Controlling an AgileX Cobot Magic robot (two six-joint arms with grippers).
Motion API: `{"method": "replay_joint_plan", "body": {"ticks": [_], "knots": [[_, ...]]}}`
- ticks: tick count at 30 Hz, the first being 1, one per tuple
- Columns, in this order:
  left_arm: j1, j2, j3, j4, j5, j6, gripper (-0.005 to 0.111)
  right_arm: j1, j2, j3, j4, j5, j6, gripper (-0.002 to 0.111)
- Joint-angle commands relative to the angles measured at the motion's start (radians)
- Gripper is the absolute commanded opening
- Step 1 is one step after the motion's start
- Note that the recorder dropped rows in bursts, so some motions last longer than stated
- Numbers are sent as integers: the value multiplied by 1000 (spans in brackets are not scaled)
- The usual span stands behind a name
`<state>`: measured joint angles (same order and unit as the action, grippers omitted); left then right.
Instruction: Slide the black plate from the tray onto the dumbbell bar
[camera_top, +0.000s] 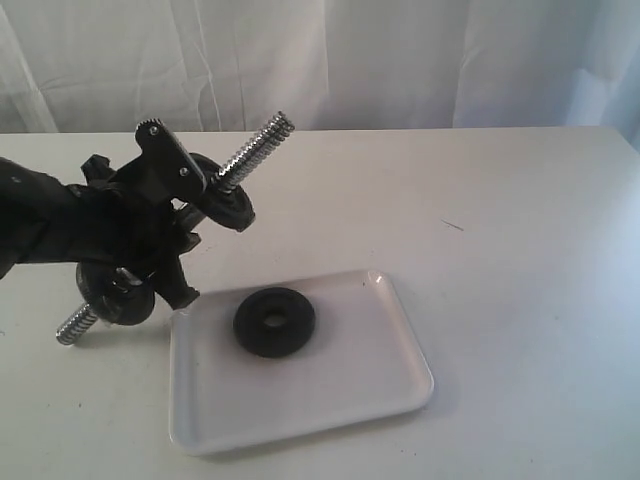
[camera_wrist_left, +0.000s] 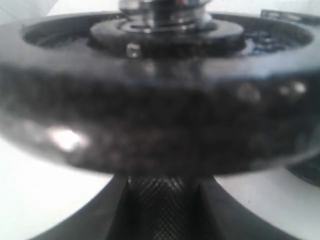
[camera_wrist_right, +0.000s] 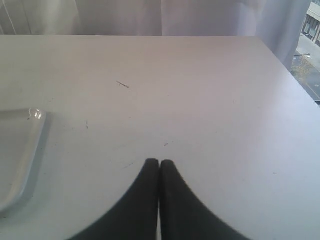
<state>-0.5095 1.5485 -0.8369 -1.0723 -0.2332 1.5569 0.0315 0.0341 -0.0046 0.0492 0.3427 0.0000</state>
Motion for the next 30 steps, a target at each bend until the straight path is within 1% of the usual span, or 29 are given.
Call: {"method": "replay_joint_plan", "body": {"ticks": [1,9,12,22,24,26,28,30], "knots": [[-2,-107,19,-56,-106,10,0,-3,-2,5,3,-8,0,0],[-2,-151,115,-84,-118,8,0,-3,-2,5,3,-8,0,0],[-2,-153,136,-126,-139,14,0,-3,-2,5,3,-8,0,0],[-2,-187,203,-162,-192,12,0,-3,-2,5,-18,-18,-10,0],[-2,-204,209,-166,-218,12,0,-3,-2,5,-94,-58,-47,0],[-2,-216,210,-179,-232,12,0,-3,-2,5,-81,-160,-19,0],[-2,-228,210,-185,-248,12,0,-3,-2,5,-5,-264,101,0],[-2,-232,210,-194,-268,12,0,-3,-2,5,86,-380,266,0]]}}
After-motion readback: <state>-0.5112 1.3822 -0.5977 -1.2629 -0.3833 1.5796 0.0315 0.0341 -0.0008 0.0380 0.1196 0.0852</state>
